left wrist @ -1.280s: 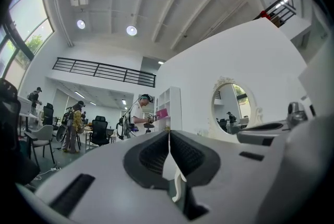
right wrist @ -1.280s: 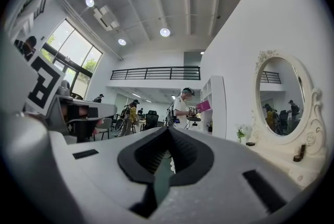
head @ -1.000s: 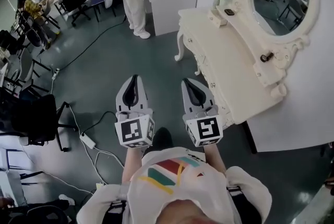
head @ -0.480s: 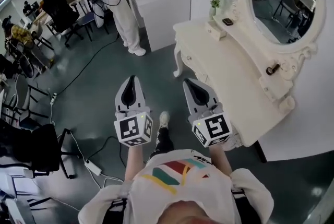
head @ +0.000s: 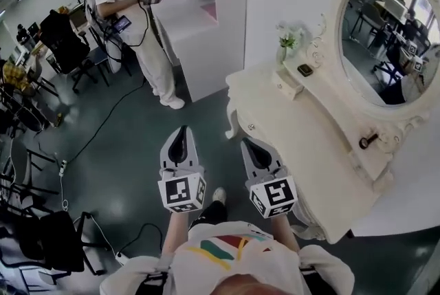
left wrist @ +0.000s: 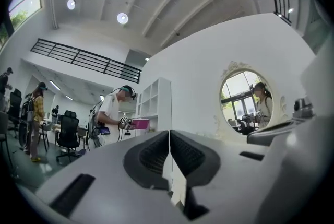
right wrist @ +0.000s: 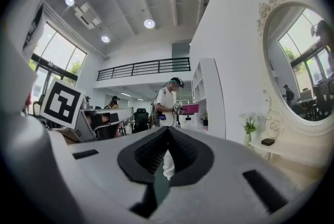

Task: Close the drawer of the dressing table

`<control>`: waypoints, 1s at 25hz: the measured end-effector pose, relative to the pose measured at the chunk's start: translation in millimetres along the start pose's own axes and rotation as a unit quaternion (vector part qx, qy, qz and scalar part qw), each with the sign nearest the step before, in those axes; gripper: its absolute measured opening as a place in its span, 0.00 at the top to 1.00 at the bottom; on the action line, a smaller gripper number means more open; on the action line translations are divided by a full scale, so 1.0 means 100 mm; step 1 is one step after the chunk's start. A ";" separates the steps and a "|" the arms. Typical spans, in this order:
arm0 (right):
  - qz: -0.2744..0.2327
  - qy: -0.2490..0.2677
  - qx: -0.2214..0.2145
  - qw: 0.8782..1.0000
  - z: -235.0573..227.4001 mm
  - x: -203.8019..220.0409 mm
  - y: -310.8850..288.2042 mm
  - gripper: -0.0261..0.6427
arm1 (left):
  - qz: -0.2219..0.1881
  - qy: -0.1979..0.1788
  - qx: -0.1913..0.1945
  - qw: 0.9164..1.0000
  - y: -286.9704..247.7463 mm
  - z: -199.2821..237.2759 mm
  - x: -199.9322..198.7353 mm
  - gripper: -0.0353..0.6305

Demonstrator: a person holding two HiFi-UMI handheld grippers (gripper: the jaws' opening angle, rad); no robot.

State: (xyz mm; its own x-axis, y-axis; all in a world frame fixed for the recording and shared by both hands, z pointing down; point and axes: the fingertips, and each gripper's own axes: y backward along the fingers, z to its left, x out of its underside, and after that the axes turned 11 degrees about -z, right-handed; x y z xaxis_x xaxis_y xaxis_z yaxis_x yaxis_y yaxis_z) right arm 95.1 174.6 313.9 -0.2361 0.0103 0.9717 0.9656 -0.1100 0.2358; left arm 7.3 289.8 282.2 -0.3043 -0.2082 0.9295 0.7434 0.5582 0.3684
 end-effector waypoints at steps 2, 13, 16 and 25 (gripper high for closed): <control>0.001 -0.003 0.008 1.000 -0.14 0.03 -0.32 0.96 | -0.002 -0.001 0.017 1.000 -0.33 0.07 0.08 0.93; -0.018 0.005 -0.004 1.000 -0.60 0.22 -2.02 0.96 | -0.019 0.006 0.059 0.998 -1.77 0.69 0.57 0.93; -0.005 -0.016 0.006 1.000 -0.69 0.35 -2.30 0.96 | -0.005 0.007 0.064 0.998 -2.08 0.82 0.56 0.93; 0.041 0.008 0.042 0.998 -0.97 0.60 -2.52 0.96 | 0.016 0.029 0.071 0.997 -2.32 0.78 0.80 0.93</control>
State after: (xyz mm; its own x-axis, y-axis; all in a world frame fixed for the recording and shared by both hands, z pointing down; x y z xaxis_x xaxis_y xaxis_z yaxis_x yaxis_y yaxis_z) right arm -172.9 106.1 311.0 -0.1563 -0.0120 0.9876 0.9874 -0.0264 0.1559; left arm -236.0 206.7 269.5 -0.2424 -0.2324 0.9419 0.6589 0.6732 0.3357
